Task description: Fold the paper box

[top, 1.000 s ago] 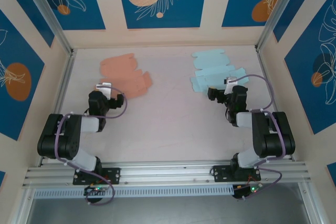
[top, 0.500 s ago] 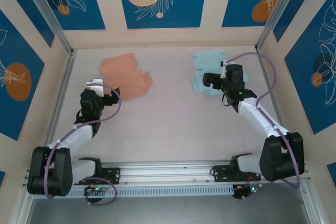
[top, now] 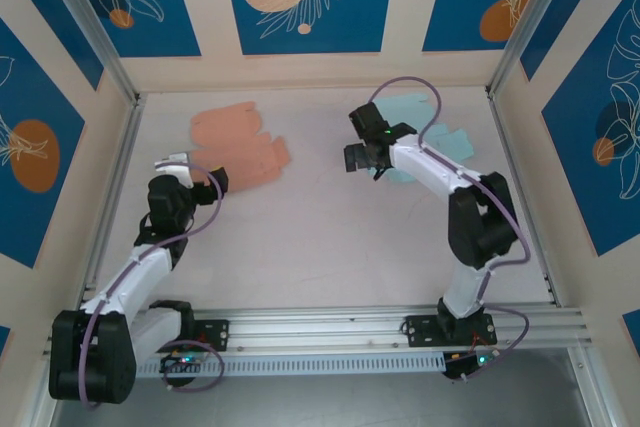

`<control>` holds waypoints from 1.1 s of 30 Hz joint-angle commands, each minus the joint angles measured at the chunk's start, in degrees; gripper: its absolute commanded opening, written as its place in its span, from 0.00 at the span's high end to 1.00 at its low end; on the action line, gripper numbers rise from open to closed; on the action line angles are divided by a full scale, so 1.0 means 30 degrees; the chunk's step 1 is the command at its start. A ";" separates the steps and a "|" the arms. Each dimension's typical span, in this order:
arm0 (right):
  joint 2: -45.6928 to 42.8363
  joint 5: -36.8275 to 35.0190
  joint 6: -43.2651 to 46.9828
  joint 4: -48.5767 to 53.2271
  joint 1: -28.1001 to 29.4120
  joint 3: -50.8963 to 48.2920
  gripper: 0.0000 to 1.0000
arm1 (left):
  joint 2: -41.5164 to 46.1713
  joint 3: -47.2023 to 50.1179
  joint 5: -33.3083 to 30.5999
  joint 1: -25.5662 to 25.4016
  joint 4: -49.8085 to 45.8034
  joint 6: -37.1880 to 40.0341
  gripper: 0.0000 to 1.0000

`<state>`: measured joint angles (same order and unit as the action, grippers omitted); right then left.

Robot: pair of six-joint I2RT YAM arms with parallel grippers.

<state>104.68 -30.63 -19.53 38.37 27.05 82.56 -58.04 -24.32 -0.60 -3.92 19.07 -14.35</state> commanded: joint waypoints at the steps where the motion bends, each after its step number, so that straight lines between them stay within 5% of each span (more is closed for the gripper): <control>1: 0.1250 -0.0201 -0.0216 0.2110 0.0018 0.1858 0.04 | 0.0098 -0.0749 0.0156 -0.0142 -0.0835 -0.0418 0.00; 13: 0.4471 -0.0102 0.0197 0.3619 -0.0207 0.4573 0.05 | -0.1093 -0.1317 0.0563 -0.0152 -0.1083 -0.0304 0.00; 18: 0.5726 -0.0140 0.0556 0.3664 -0.0489 0.5496 0.21 | -0.1130 -0.1299 0.0640 -0.0135 -0.0851 -0.0303 0.00; 33: 0.9973 -0.1654 0.1364 0.4521 -0.1203 0.9802 0.40 | -0.1219 -0.1297 0.0800 -0.0149 -0.0747 -0.0197 0.00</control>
<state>132.99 -34.15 -16.43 49.91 23.94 110.17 -61.34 -26.22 0.69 -3.92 16.21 -14.70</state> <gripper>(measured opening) 0.612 0.994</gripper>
